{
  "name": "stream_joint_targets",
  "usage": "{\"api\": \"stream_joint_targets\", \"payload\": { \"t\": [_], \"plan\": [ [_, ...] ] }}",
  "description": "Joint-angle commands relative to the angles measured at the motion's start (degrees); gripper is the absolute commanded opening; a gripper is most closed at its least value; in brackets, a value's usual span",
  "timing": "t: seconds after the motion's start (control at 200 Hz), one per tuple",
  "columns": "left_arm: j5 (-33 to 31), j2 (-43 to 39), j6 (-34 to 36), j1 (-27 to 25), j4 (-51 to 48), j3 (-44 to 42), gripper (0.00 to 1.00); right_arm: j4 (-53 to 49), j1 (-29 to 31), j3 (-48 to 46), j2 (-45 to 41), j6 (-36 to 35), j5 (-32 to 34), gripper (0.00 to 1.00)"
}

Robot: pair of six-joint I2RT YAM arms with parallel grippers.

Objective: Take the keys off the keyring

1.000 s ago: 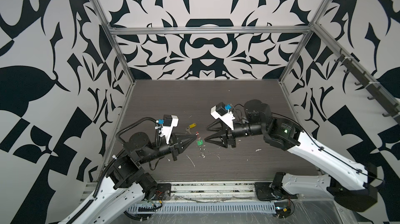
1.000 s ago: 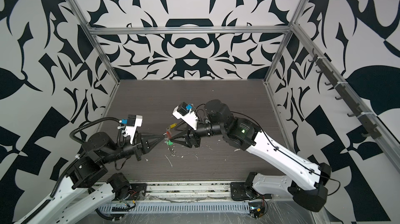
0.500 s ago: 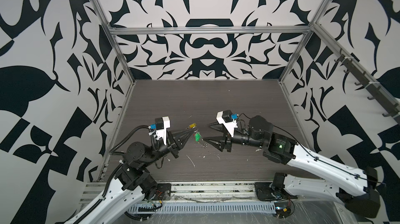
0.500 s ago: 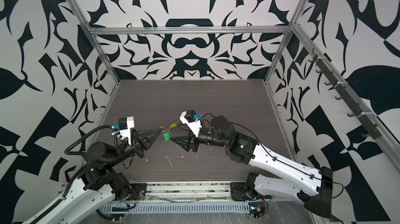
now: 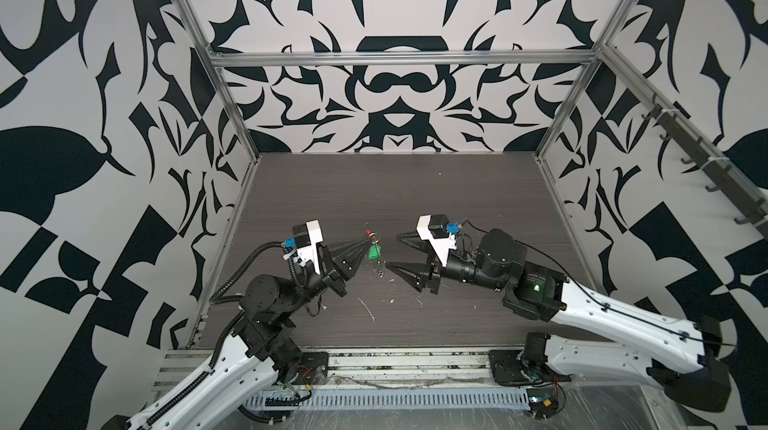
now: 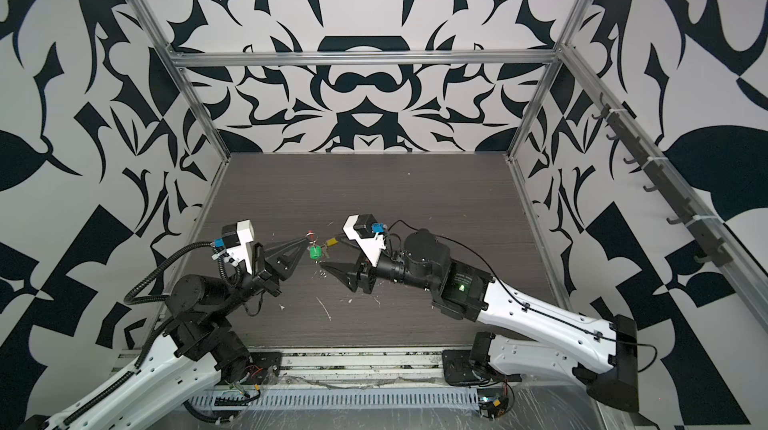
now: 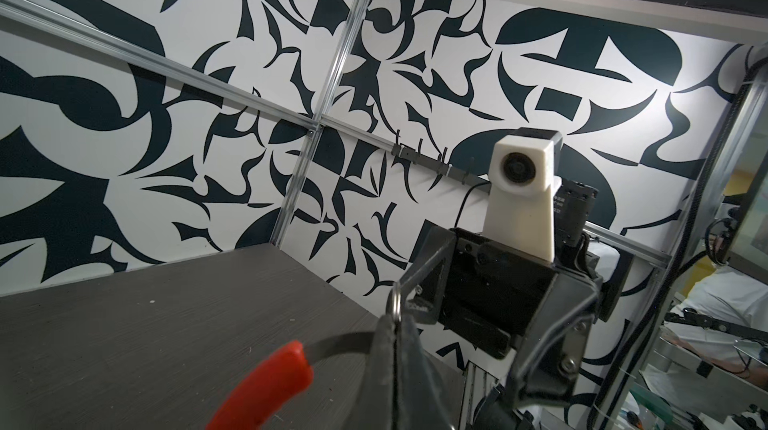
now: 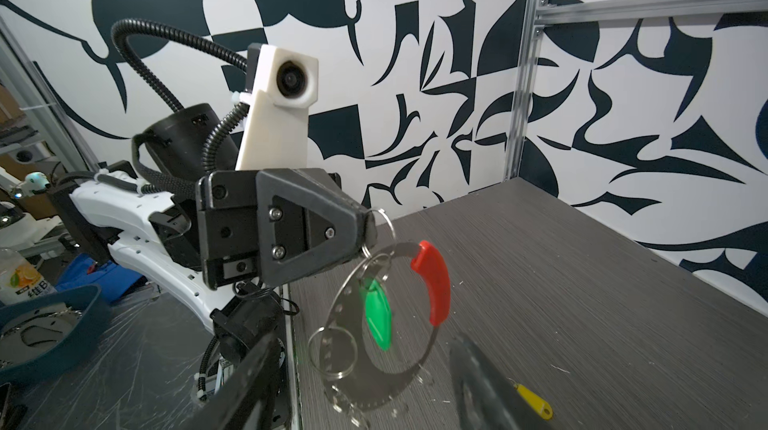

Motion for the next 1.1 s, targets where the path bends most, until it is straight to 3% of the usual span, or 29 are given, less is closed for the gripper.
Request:
{"api": "stream_joint_targets", "payload": {
  "t": [0.0,0.59,1.095],
  "plan": [
    [-0.59,-0.1,-0.67,-0.24,3.58,1.48,0.0,0.84,1.82,3.06,1.06,-2.56,4.34,0.68],
    [2.59,1.23,-1.34,-0.3,6.03,1.03,0.0,-2.63,4.52,8.65,7.91,-6.17,-3.04,0.66],
    [5.79,-0.15,-2.17,-0.24,5.5,0.66,0.0,-4.9,4.6,4.61,2.96,-4.45,-3.32,0.66]
  ]
}}
